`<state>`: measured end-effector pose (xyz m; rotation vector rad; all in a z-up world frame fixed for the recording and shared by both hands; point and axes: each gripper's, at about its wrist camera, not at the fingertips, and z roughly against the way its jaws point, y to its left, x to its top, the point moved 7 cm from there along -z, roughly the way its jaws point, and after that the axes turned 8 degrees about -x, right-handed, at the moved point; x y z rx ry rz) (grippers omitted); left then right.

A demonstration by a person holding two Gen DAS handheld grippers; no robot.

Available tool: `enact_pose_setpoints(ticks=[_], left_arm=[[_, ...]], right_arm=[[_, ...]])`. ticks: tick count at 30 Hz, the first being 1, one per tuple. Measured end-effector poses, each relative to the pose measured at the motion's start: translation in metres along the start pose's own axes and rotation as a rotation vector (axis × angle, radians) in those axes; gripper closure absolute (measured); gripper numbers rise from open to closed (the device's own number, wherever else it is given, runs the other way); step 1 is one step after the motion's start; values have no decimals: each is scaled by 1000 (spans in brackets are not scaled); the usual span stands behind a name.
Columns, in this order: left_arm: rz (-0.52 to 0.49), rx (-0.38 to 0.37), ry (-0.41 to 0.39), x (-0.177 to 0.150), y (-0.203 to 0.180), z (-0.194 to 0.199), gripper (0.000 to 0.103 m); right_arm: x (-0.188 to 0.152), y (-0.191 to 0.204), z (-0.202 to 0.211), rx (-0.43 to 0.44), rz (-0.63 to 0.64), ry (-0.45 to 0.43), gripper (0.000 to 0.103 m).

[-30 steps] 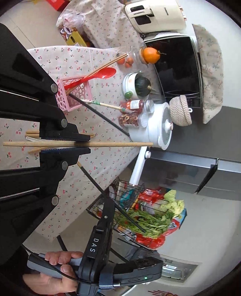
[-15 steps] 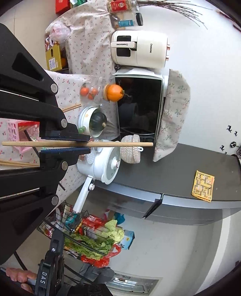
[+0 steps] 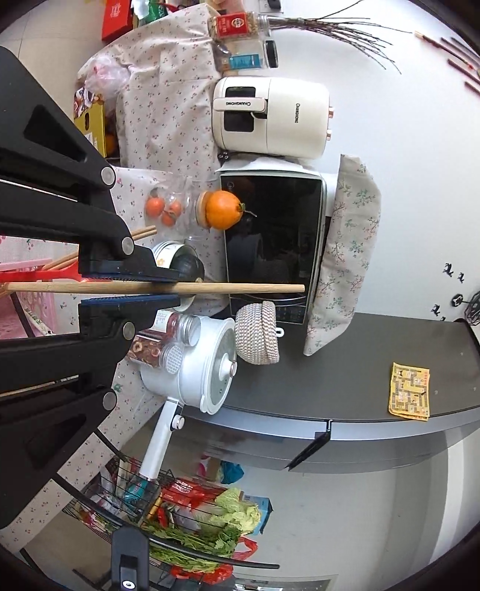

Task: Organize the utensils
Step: 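Lower both held chopsticks into the pink basket and open both tools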

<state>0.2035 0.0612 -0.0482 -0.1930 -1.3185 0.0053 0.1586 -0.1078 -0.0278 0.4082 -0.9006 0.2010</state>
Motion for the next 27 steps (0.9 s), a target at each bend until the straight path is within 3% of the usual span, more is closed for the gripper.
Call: enact_pose_setpoints(ticks=[9, 11, 16, 23, 27], left_arm=[[115, -38, 221, -28, 8, -14, 93], [132, -34, 260, -30, 9, -8, 87], [131, -15, 351, -36, 15, 14, 60], [148, 4, 470, -54, 29, 36, 50], [139, 16, 512, -63, 34, 37, 50]], right_arm=[[9, 6, 2, 19, -20, -54, 98], [12, 8, 4, 24, -24, -77, 98], [20, 16, 3, 27, -29, -131, 98], [20, 28, -24, -6, 1, -138, 98], [9, 34, -50, -45, 28, -77, 98]])
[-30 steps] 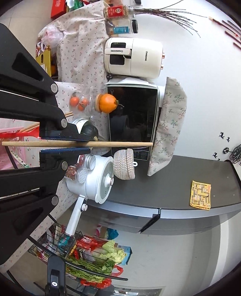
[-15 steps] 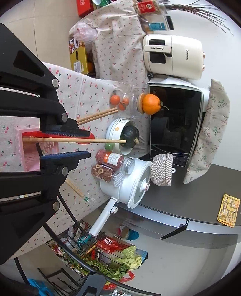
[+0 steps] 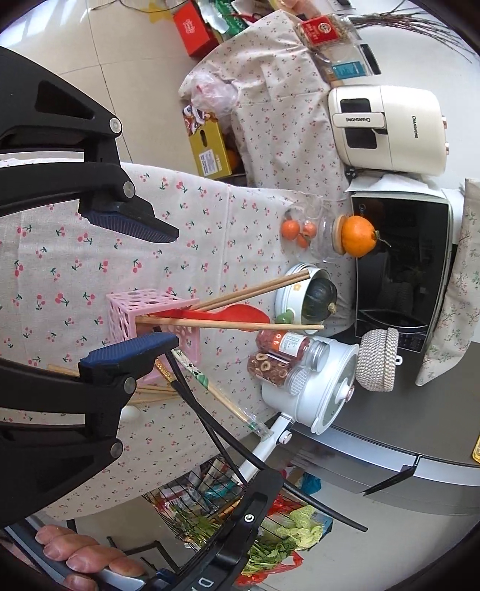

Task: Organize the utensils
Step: 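Lower both held chopsticks into the pink basket and open both tools, then grasp a loose wooden chopstick with the right tool while the left tool moves to the white spoon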

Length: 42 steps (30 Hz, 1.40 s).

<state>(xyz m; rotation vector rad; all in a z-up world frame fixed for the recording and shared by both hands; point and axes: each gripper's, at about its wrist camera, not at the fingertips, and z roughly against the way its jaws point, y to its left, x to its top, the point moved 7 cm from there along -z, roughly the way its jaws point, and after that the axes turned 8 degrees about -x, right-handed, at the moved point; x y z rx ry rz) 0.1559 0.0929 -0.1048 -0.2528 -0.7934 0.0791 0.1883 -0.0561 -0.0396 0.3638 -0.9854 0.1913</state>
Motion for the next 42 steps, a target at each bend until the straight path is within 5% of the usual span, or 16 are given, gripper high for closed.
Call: enact_pose_setpoints(ticks=[5, 8, 11, 17, 23, 42], left_arm=[[3, -4, 28, -3, 1, -3, 48], [-4, -3, 41, -5, -1, -3, 39], [-4, -10, 58, -7, -5, -3, 30], [-6, -38, 72, -12, -18, -2, 22], [-19, -39, 89, -19, -30, -4, 15], [-55, 2, 222, -71, -32, -48, 13]], right_arm=[[-13, 1, -19, -23, 6, 38, 96], [-12, -2, -19, -27, -4, 36, 90], [-8, -10, -8, -40, -19, 5, 52], [1, -41, 20, -93, -37, -41, 24], [-5, -89, 37, -164, -80, -32, 6], [-106, -148, -24, -271, 9, 286, 0]])
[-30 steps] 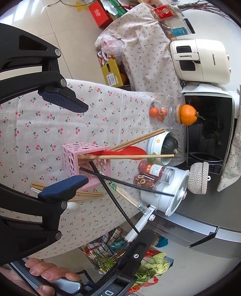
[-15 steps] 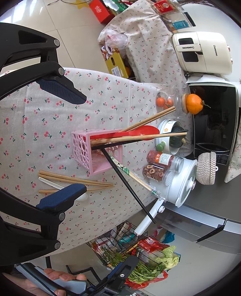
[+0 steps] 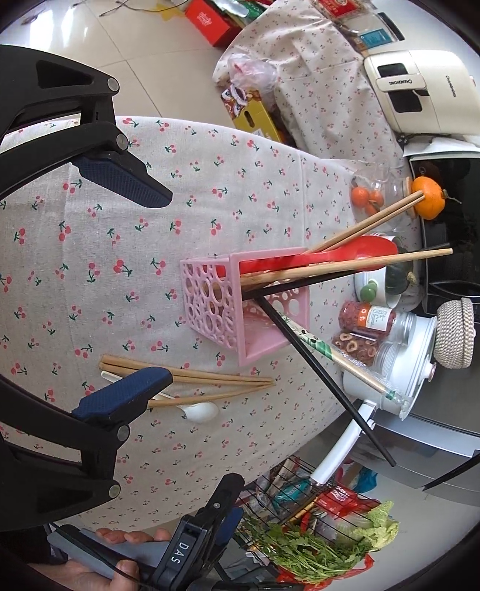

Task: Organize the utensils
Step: 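Grasp a loose wooden chopstick with the right tool while the left tool moves to the white spoon, then close the left tool on the white spoon and lift it while the right tool holds its chopstick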

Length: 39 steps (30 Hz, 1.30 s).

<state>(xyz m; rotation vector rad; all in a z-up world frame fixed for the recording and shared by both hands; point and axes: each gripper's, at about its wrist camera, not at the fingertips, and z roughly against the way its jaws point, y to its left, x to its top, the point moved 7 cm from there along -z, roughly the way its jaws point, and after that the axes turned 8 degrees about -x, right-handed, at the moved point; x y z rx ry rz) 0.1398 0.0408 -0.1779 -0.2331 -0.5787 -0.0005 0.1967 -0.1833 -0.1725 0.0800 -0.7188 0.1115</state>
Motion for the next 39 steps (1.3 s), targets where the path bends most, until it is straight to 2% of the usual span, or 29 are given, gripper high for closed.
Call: enact_pose_setpoints(ticks=[10, 15, 21, 24, 25, 26, 29, 31, 35, 39], left_arm=[[-29, -5, 65, -13, 2, -22, 13], [-63, -20, 82, -15, -2, -25, 13], [-90, -43, 86, -17, -9, -24, 13], [-97, -53, 88, -17, -13, -23, 13], [-100, -55, 88, -17, -14, -23, 13], [-105, -57, 89, -17, -16, -24, 13], [-122, -66, 89, -19, -22, -24, 14], [-134, -76, 89, -19, -28, -25, 16], [-165, -103, 99, -20, -46, -29, 24], [-216, -130, 121, -24, -71, -38, 36]], right_arm=[[-14, 18, -64, 13, 25, 120, 1], [-18, 28, -91, 23, 70, 179, 20], [-21, 29, -110, 31, 44, 255, 46], [-20, 32, -111, 45, 37, 262, 54], [-20, 34, -110, 62, 36, 266, 65], [-21, 35, -110, 71, 35, 274, 82], [-23, 34, -109, 92, 26, 284, 94], [-23, 29, -107, 115, -5, 300, 96], [-12, 16, -87, 160, -70, 271, 96], [-10, 1, -66, 167, -107, 267, 96]])
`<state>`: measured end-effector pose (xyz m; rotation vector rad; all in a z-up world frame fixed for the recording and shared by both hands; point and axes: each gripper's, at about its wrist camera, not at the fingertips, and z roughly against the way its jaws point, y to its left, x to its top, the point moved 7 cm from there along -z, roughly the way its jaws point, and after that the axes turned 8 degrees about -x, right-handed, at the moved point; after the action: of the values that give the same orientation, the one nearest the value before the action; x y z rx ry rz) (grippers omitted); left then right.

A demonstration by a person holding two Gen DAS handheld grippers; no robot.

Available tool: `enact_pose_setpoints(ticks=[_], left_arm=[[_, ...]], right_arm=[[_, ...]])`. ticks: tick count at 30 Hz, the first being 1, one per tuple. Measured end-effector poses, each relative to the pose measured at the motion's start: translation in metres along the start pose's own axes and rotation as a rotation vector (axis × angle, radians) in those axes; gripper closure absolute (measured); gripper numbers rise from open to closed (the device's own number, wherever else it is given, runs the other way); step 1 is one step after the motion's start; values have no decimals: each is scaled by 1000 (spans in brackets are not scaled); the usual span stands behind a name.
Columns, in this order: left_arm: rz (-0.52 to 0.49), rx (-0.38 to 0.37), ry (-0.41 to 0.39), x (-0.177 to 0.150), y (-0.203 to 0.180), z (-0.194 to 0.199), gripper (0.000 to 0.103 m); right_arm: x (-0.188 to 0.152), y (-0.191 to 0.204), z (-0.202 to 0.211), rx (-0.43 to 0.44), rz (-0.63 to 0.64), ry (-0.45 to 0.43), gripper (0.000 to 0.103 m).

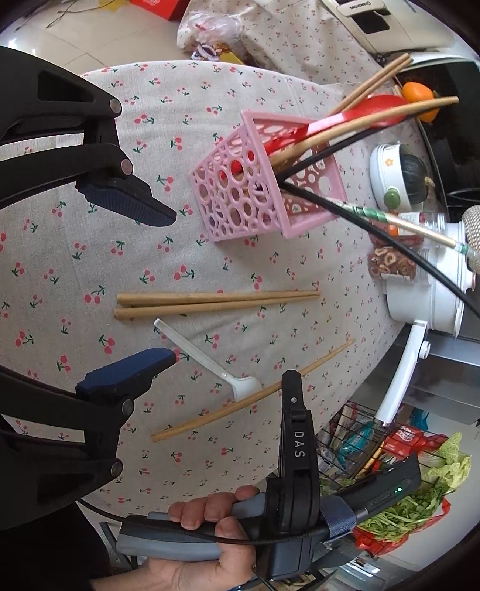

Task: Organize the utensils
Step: 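Close the left tool on the white spoon and lift it while the right tool holds its chopstick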

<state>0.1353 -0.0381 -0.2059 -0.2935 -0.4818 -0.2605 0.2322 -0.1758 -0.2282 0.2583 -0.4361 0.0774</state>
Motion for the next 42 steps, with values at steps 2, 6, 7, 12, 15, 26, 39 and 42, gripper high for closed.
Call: enact_pose_setpoints(ticks=[2, 6, 7, 12, 15, 26, 39, 42], left_arm=[[-34, -12, 19, 0, -13, -9, 44], [-130, 4, 46, 6, -39, -31, 53], [-157, 17, 56, 9, -45, -37, 54], [-267, 3, 145, 26, -72, -74, 54], [-299, 23, 204, 38, -85, -92, 54], [-327, 39, 386, 67, -106, -140, 54], [-292, 17, 298, 76, -122, -118, 64], [-287, -16, 224, 76, -126, -90, 64]], right_arm=[[-6, -12, 10, -2, -34, 19, 96], [-19, -42, 30, -17, -93, 38, 96], [-22, -50, 34, -24, -103, 39, 96], [-33, -75, 48, -38, -122, 41, 96], [-38, -84, 50, -37, -125, 59, 96], [-32, -114, 52, 3, -199, 78, 96], [-29, -116, 59, 8, -209, 52, 96], [-24, -108, 73, 19, -205, 3, 96]])
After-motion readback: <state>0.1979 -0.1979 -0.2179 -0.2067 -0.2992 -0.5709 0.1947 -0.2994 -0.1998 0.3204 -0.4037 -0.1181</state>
